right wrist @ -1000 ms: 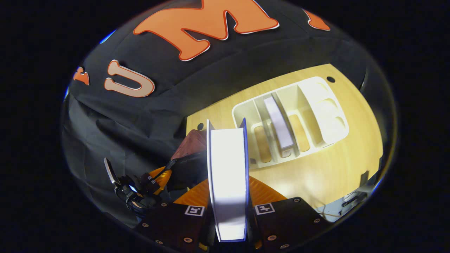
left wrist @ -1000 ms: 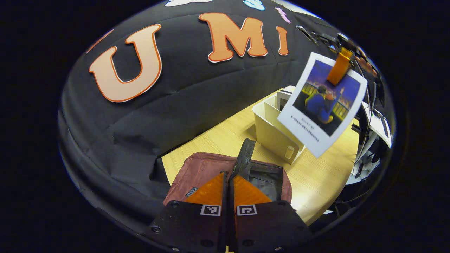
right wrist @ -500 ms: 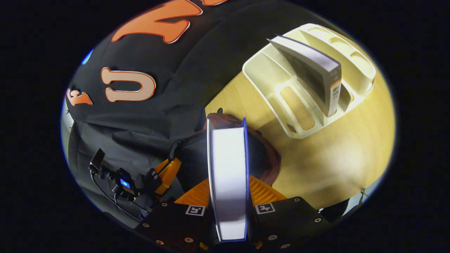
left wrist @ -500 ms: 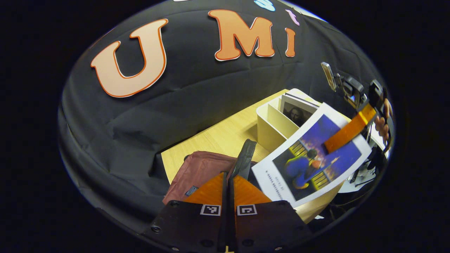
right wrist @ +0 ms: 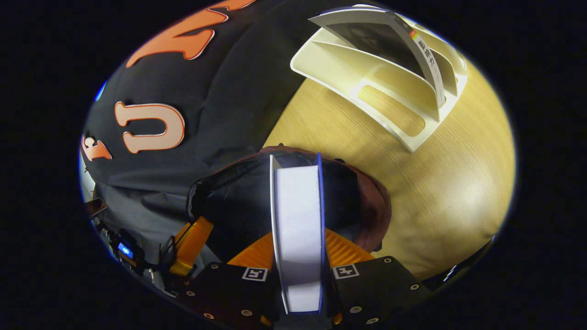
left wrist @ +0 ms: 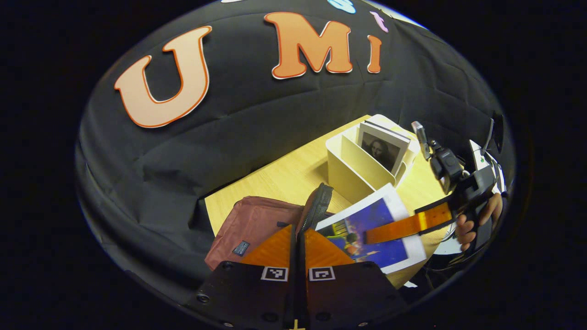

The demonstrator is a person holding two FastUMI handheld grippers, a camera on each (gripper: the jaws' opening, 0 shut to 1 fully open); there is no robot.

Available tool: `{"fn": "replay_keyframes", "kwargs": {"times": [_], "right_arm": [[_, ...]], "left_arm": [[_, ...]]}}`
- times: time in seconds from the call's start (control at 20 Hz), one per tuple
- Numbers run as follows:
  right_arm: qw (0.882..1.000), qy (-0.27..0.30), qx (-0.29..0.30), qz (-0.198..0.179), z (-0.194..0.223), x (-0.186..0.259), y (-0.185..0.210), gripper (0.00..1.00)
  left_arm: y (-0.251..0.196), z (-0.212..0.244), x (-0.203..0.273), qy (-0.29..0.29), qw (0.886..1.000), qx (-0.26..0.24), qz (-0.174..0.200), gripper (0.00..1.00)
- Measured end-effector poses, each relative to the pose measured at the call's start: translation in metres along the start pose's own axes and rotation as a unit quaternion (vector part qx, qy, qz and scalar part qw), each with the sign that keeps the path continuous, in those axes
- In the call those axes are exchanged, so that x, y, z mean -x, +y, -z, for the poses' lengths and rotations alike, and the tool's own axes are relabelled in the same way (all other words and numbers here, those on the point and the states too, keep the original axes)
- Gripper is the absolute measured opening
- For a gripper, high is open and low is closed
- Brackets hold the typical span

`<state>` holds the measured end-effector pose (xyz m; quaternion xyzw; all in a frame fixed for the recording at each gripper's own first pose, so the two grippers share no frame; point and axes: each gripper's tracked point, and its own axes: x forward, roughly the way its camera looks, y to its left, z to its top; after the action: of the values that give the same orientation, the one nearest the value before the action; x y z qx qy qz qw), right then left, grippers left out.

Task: Open the schoolbag, grab two books from the bookshelf and put them into the schoolbag.

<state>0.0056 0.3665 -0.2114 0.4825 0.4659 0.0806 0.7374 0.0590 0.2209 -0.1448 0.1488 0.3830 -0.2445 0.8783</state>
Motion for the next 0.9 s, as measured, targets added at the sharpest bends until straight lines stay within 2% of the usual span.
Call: {"fn": "replay_keyframes", "kwargs": {"times": [0.3,0.4,0.5,0.6,0.7,0.75,0.8,0.85,0.9], "right_arm": [[1.000,-0.004,-0.005,-0.005,0.023,-0.058,-0.001,0.37],[1.000,-0.012,-0.001,-0.004,0.022,-0.072,-0.003,0.37],[1.000,-0.018,0.003,-0.005,0.021,-0.088,-0.005,0.37],[1.000,-0.022,-0.001,-0.012,0.024,-0.101,0.001,0.37],[1.000,-0.020,0.007,0.009,0.028,-0.098,-0.005,0.38],[0.999,-0.007,0.013,0.033,0.032,-0.096,-0.010,0.39],[0.998,0.000,0.029,0.057,0.035,-0.097,-0.018,0.31],[0.996,0.004,0.042,0.073,0.034,-0.097,-0.025,0.36],[0.995,0.007,0.056,0.087,0.034,-0.096,-0.029,0.49]], "left_arm": [[-0.031,-0.008,0.007,-0.004,0.999,-0.035,0.033,0.03],[-0.040,-0.015,0.010,-0.015,0.998,-0.028,0.047,0.02],[-0.040,-0.014,0.014,-0.019,0.998,-0.031,0.049,0.00],[-0.042,-0.013,0.013,-0.019,0.998,-0.033,0.050,0.03],[-0.036,-0.006,0.006,-0.011,0.999,-0.029,0.041,0.02],[-0.031,-0.002,0.005,-0.007,0.999,-0.022,0.035,0.02],[-0.025,0.000,0.004,-0.004,0.999,-0.016,0.029,0.03],[-0.022,0.002,0.003,-0.004,1.000,-0.015,0.023,0.03],[-0.017,0.004,0.001,-0.002,1.000,-0.015,0.015,0.02]]}}
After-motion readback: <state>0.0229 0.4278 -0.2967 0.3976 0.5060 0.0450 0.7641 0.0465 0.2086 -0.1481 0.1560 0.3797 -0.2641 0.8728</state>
